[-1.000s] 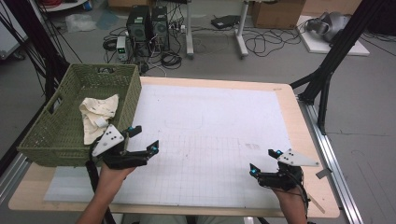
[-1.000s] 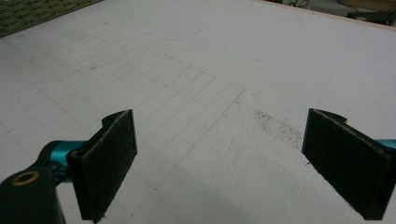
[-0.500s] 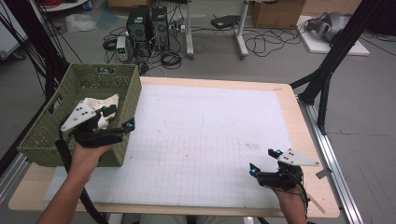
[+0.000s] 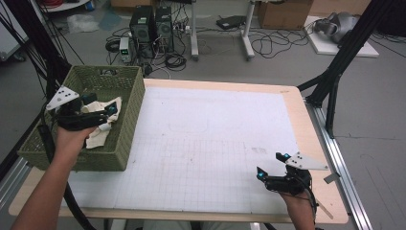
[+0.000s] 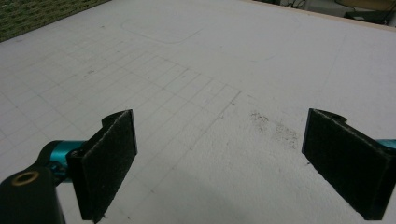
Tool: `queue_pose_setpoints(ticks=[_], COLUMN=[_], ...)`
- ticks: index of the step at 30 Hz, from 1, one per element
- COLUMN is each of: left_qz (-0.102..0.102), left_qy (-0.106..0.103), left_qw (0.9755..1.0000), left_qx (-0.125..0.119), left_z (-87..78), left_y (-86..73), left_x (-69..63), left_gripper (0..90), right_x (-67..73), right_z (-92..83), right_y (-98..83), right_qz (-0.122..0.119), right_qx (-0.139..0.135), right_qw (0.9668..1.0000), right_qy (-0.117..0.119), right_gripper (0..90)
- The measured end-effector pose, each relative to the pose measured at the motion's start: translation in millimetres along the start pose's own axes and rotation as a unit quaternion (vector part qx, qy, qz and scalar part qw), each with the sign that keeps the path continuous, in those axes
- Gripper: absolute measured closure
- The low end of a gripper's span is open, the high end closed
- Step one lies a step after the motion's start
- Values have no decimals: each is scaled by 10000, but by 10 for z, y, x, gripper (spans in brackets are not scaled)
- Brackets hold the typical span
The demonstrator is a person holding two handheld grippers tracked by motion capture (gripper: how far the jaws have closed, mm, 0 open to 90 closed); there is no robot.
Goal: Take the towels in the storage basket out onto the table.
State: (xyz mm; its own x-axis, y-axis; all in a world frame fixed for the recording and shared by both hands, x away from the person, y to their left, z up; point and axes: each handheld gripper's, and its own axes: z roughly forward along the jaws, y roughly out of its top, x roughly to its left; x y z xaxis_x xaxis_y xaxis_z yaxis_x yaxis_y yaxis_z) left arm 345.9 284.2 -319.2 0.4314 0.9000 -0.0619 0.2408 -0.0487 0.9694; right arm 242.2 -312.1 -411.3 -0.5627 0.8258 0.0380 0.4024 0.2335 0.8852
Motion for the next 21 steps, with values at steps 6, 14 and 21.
queue_pose_setpoints(ticks=[6, 14, 21], left_qz=[-223, -554, -624], left_qy=[294, 778, 1069], left_qw=[9991, 9929, 9844], left_qx=[208, 709, 1254], left_z=[157, 359, 480], left_y=[-70, -235, -382], left_x=[234, 540, 716], left_gripper=[167, 167, 170], right_x=[-10, -10, -11], right_z=[-9, 12, 26], right_y=[-10, -22, -31], right_qz=[21, 36, 53], right_qx=[3, 65, 86], right_qw=[10000, 10000, 9999], right_qy=[-37, -54, -65], right_gripper=[94, 94, 94])
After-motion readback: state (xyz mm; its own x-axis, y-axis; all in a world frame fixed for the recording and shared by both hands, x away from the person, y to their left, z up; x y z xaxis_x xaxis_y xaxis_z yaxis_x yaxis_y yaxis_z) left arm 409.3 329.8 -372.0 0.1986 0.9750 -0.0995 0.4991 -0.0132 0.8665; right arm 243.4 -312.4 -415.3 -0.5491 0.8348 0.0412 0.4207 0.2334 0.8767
